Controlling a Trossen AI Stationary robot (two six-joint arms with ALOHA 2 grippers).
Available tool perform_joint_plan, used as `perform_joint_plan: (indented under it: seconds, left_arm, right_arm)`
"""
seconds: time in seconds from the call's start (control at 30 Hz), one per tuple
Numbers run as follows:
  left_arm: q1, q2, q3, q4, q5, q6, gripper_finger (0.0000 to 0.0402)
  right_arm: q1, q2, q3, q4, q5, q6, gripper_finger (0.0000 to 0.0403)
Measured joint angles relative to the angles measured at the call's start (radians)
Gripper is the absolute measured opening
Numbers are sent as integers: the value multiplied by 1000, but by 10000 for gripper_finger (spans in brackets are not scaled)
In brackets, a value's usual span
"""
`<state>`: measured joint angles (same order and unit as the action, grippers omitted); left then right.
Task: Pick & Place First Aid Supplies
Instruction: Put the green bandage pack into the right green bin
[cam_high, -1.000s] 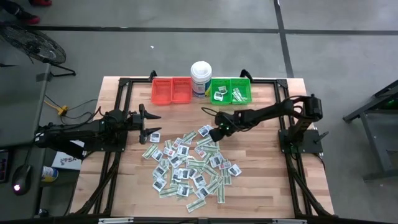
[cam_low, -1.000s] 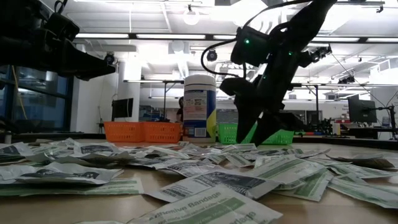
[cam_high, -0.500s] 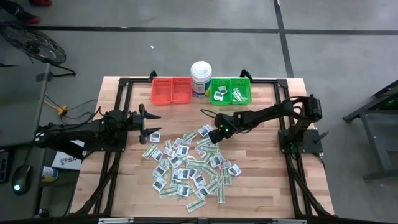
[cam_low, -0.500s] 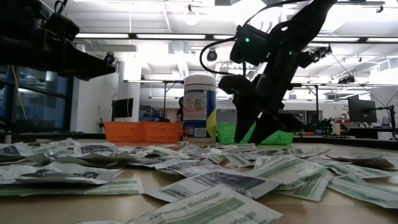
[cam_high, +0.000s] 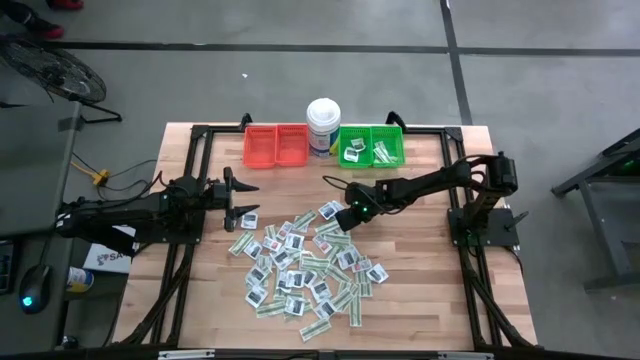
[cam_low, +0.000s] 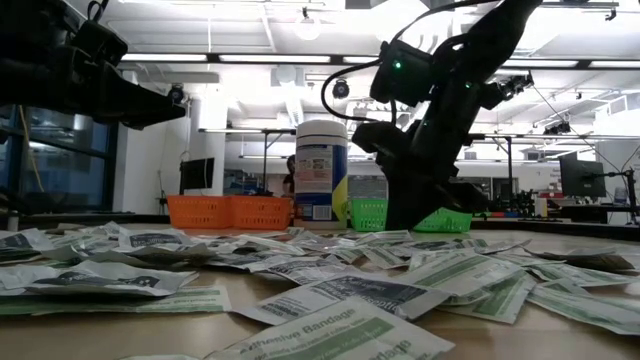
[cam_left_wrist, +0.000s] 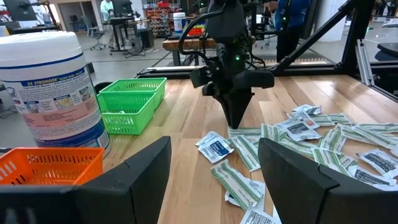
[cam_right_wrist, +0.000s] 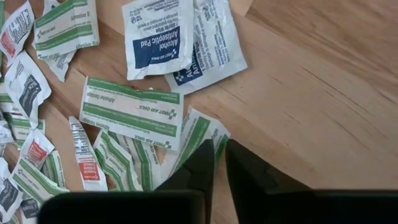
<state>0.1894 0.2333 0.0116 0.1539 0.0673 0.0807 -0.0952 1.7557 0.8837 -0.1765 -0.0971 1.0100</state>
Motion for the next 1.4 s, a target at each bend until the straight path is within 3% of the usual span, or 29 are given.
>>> perform_joint_plan:
  seconds: [0.13,0.53,1.07,1.4]
  left_arm:
    - [0,0,0,0,0,0,238]
    - [0,0,0,0,0,0,238]
    - [0,0,0,0,0,0,238]
    - [0,0,0,0,0,0,238]
  right_arm:
    - [0,0,0,2,0,-6,4]
    - [4,-31,10,10,21,0,0]
    - [-7,-197,14,-98,39,-10,0]
    - [-73,-299,-33,-117,42,-49,0]
